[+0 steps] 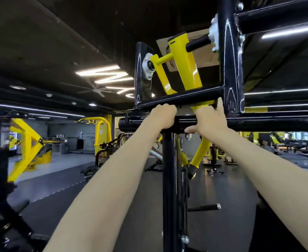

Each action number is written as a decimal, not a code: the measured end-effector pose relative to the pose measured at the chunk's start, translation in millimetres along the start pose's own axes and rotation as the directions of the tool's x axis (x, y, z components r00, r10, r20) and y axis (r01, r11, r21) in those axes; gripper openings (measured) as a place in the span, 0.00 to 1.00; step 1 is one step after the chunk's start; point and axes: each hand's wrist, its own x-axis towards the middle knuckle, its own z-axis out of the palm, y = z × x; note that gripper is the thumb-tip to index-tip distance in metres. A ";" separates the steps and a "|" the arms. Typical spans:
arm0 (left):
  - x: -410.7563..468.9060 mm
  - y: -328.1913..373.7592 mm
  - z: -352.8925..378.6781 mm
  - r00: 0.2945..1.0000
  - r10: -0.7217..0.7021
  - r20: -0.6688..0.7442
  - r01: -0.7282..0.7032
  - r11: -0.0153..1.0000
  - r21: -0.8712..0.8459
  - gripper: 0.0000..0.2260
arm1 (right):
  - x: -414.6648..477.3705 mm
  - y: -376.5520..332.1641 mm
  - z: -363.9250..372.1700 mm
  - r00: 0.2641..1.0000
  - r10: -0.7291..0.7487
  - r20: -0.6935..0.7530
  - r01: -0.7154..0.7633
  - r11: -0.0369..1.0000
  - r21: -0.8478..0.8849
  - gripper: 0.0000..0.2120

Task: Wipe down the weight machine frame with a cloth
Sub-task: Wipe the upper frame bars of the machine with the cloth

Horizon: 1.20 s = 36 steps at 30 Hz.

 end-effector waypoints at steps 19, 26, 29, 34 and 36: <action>-64.2 3.2 80.1 0.787 0.258 -0.561 -0.449 0.862 -0.234 0.35 | -22.6 2.9 27.7 0.978 -0.068 -0.197 0.071 0.997 0.006 0.35; -76.6 20.0 91.7 0.849 -0.185 -0.495 -0.187 0.770 -0.609 0.37 | -79.6 57.8 39.8 0.934 0.045 -0.354 -0.055 0.998 -0.020 0.34; -74.0 97.6 75.7 0.859 0.012 -0.511 -0.348 0.747 -0.567 0.38 | -91.0 69.5 37.0 0.944 0.193 -0.267 -0.191 0.981 0.034 0.37; -67.6 116.9 81.7 0.835 0.026 -0.550 -0.358 0.784 -0.507 0.37 | -107.4 87.1 22.7 0.970 0.073 -0.234 -0.095 0.992 -0.081 0.37; -64.3 124.3 80.7 0.844 -0.149 -0.515 -0.257 0.731 -0.632 0.36 | -114.0 107.4 16.3 0.969 0.001 -0.249 -0.033 0.992 -0.122 0.37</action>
